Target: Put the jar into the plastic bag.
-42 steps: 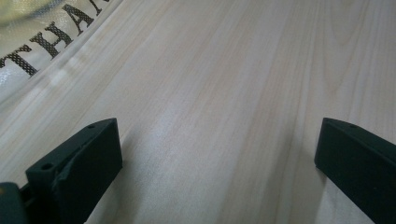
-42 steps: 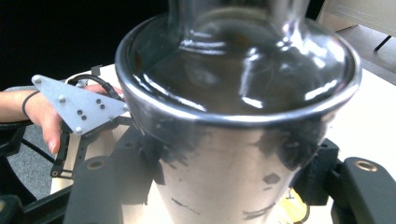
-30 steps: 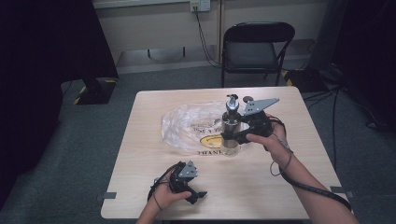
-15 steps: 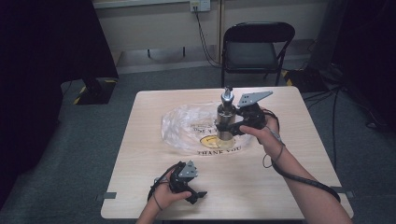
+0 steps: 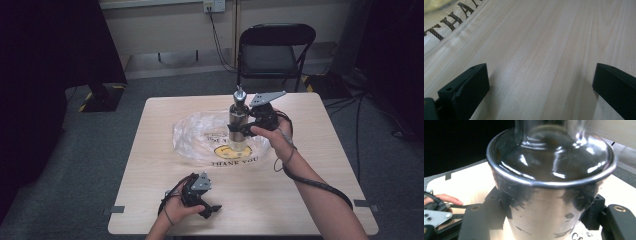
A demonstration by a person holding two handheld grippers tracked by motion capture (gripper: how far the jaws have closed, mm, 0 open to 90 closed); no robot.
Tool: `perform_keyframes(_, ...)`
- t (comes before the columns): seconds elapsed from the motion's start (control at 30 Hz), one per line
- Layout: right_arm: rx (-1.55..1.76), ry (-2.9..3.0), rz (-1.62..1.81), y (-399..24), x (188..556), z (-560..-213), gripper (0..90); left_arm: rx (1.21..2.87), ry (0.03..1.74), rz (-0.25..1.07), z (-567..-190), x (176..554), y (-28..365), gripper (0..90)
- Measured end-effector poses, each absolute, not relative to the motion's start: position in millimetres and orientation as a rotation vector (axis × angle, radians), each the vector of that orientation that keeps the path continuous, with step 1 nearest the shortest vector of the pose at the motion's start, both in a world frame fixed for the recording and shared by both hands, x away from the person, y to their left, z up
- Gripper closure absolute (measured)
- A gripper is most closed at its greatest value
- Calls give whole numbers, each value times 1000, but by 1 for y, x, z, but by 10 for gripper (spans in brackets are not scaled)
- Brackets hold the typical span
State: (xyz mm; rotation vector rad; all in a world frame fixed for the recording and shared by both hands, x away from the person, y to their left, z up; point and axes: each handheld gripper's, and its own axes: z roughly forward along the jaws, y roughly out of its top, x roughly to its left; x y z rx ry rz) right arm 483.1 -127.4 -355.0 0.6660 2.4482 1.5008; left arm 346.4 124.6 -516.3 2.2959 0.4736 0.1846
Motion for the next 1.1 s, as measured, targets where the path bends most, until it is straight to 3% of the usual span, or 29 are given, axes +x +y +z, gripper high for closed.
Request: perform_keyframes(1.1, 807, 2327, 1468, -106, 519, -379, 351, 2295, 475, 184, -516, 346, 125, 0)
